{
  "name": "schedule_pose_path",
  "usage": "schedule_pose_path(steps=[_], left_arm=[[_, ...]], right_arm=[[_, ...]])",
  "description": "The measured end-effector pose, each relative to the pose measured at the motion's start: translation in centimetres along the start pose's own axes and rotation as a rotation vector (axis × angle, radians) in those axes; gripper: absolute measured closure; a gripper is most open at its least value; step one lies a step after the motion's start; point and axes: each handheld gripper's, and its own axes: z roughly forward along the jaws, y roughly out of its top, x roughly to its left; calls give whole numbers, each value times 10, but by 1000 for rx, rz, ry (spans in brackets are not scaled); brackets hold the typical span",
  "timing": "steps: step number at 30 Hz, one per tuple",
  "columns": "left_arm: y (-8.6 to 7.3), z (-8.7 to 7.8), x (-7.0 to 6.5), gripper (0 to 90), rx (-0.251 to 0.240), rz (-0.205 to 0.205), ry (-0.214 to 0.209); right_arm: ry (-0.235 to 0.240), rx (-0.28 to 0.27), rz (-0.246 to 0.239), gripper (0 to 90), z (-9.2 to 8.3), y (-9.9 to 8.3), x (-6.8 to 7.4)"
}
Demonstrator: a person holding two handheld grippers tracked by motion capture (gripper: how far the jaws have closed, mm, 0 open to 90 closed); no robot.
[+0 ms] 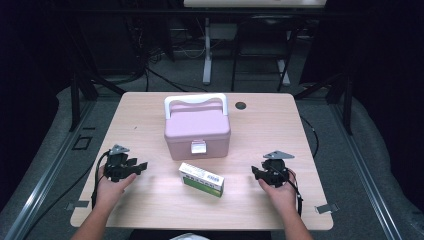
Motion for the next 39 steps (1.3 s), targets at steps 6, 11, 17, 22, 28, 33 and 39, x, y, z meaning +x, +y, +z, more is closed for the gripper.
schedule_pose_path(steps=[6, 11, 17, 22, 28, 33, 39], left_arm=[[-1, 0, 1, 481, 5, 2, 4], [-2, -2, 0, 480, 6, 17, 18], [-3, -5, -1, 479, 2, 6, 12], [-1, -4, -7, 479, 5, 24, 2], [-1, -6, -10, 446, -3, 32, -12], [-2, -5, -11, 408, 23, 44, -17], [1, -12, -12, 382, 16, 23, -36]], right_arm=[[26, 30, -50, 538, -1, 4, 9], [32, 17, -56, 484, -3, 10, 15], [63, 17, -49, 338, 2, 16, 20], [92, 21, -52, 301, 3, 19, 21], [105, 16, -70, 402, -1, 21, 25], [136, 26, -122, 399, -5, 21, 32], [163, 20, -115, 285, -9, 27, 37]])
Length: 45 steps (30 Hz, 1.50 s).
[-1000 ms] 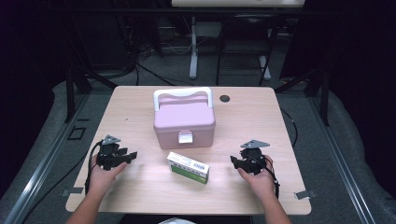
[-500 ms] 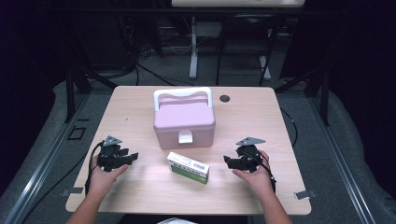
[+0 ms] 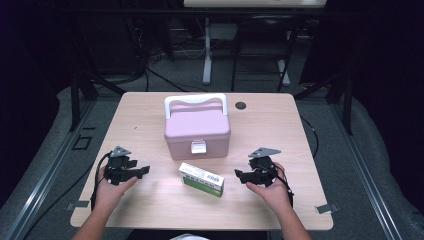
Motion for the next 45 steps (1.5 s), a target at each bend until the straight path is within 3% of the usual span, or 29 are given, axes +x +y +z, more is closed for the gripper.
schedule_pose_path(steps=[1, 3, 4, 6, 8, 9, 12, 14, 15, 17, 18, 21, 24, 27, 29, 31, 35, 37, 39, 40, 43, 44, 45], left_arm=[[3, -4, 0, 382, -9, -10, -37], [5, -7, -2, 362, -14, -7, -49], [7, -10, -5, 310, -4, 38, -100], [8, -11, -8, 290, -3, 60, -111], [9, -11, -10, 303, 0, 68, -107], [10, -12, -11, 305, -1, 77, -103], [13, -15, -11, 367, -24, 90, -76], [15, -16, -10, 373, -39, 97, -76], [16, -17, -8, 405, -50, 109, -64], [18, -17, -8, 409, -51, 116, -57], [21, -17, -7, 438, -55, 114, -39], [27, -18, -7, 447, -49, 122, -36], [39, -23, -9, 477, -43, 115, -43], [47, -27, -9, 478, -49, 120, -47], [55, -30, -10, 488, -55, 127, -50], [63, -33, -9, 503, -61, 136, -56], [76, -40, -8, 508, -59, 149, -90], [77, -45, -8, 514, -86, 149, -112], [76, -48, -9, 515, -92, 153, -124], [76, -48, -10, 518, -96, 154, -127], [75, -50, -14, 520, -97, 170, -138], [74, -51, -17, 519, -98, 186, -141], [73, -51, -17, 519, -92, 196, -149]], right_arm=[[21, -6, 3, 253, -3, 4, 1], [26, -6, 6, 253, -4, 6, 2], [16, 2, -22, 237, -6, 10, 4], [19, 17, -32, 258, -6, 13, 8], [13, 22, -31, 280, -5, 14, 10], [4, 20, -36, 334, -5, 16, 12], [14, -19, -83, 387, -6, 23, 14], [23, -38, -83, 421, -6, 24, 13], [45, -79, -60, 454, -8, 27, 9], [51, -75, -56, 468, -10, 30, 9], [52, -55, -48, 467, -14, 36, 10], [39, -51, -63, 432, -17, 41, 11], [27, -56, -86, 313, -22, 50, 16], [12, -48, -96, 317, -22, 55, 18], [7, -51, -120, 355, -22, 59, 18], [33, -56, -137, 464, -23, 63, 18], [55, -54, -177, 531, -24, 69, 20], [104, -52, -223, 609, -26, 77, 26], [121, -49, -239, 622, -26, 79, 29], [148, -46, -295, 615, -27, 82, 41], [165, -40, -333, 606, -27, 83, 52], [173, -34, -385, 573, -27, 84, 62], [165, -31, -404, 557, -27, 84, 65]])
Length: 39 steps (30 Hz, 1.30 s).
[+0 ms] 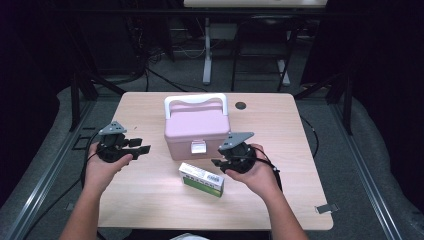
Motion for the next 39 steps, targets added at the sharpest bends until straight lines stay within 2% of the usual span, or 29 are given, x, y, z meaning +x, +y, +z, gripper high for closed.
schedule_pose_path(steps=[2, 3, 5, 8, 10, 13, 15, 23, 28, 32, 39], left_arm=[[-2, 0, -1, 522, -6, -6, -12], [-3, 0, -1, 525, 3, -6, -20], [-6, 0, -1, 501, 0, -18, -17], [-8, 1, -1, 502, 6, -19, -38], [-10, 1, -3, 498, 14, -10, -34], [-11, 2, -7, 476, 19, 1, -16], [-12, 3, -11, 486, 18, 28, -16], [-16, 0, -11, 507, 31, 24, 3], [-18, -3, -9, 513, 33, 12, 3], [-20, -5, -8, 538, 37, 10, 13], [-21, -8, -8, 542, 36, 4, 16]], right_arm=[[-6, 4, -7, 565, 1, 2, 3], [19, 18, -11, 572, 3, 3, 6], [36, 37, -21, 572, 8, 5, 10], [45, 59, -38, 567, 13, 6, 13], [40, 61, -40, 607, 15, 7, 15], [81, 74, -25, 612, 20, 9, 17], [103, 95, -21, 602, 26, 9, 20], [173, 123, -2, 599, 41, 9, 25], [175, 143, -4, 597, 46, 8, 25], [199, 161, 8, 598, 55, 6, 24], [196, 173, 11, 610, 60, 5, 25]])
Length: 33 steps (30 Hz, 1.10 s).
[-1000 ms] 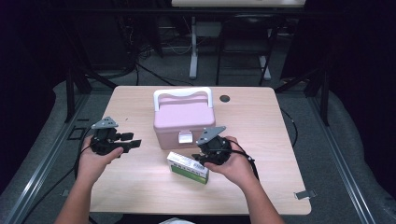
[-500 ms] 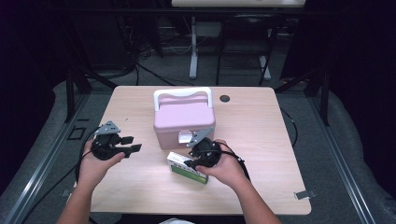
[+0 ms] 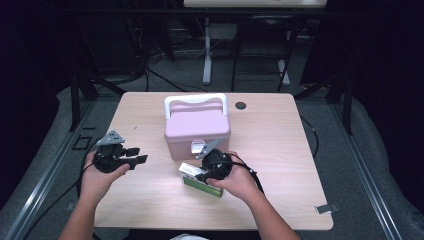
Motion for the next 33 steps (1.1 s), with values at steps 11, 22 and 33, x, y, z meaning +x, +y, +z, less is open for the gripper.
schedule_pose_path(steps=[11, 22, 33], left_arm=[[0, 1, 0, 544, 4, -2, 2], [-2, 3, 0, 543, 10, -4, -1], [-2, 1, 2, 541, 13, -8, -2]], right_arm=[[2, -1, 6, 613, 1, 0, 0], [4, 16, 8, 603, 5, -1, 0], [-9, 20, 15, 618, 1, -3, -2]])
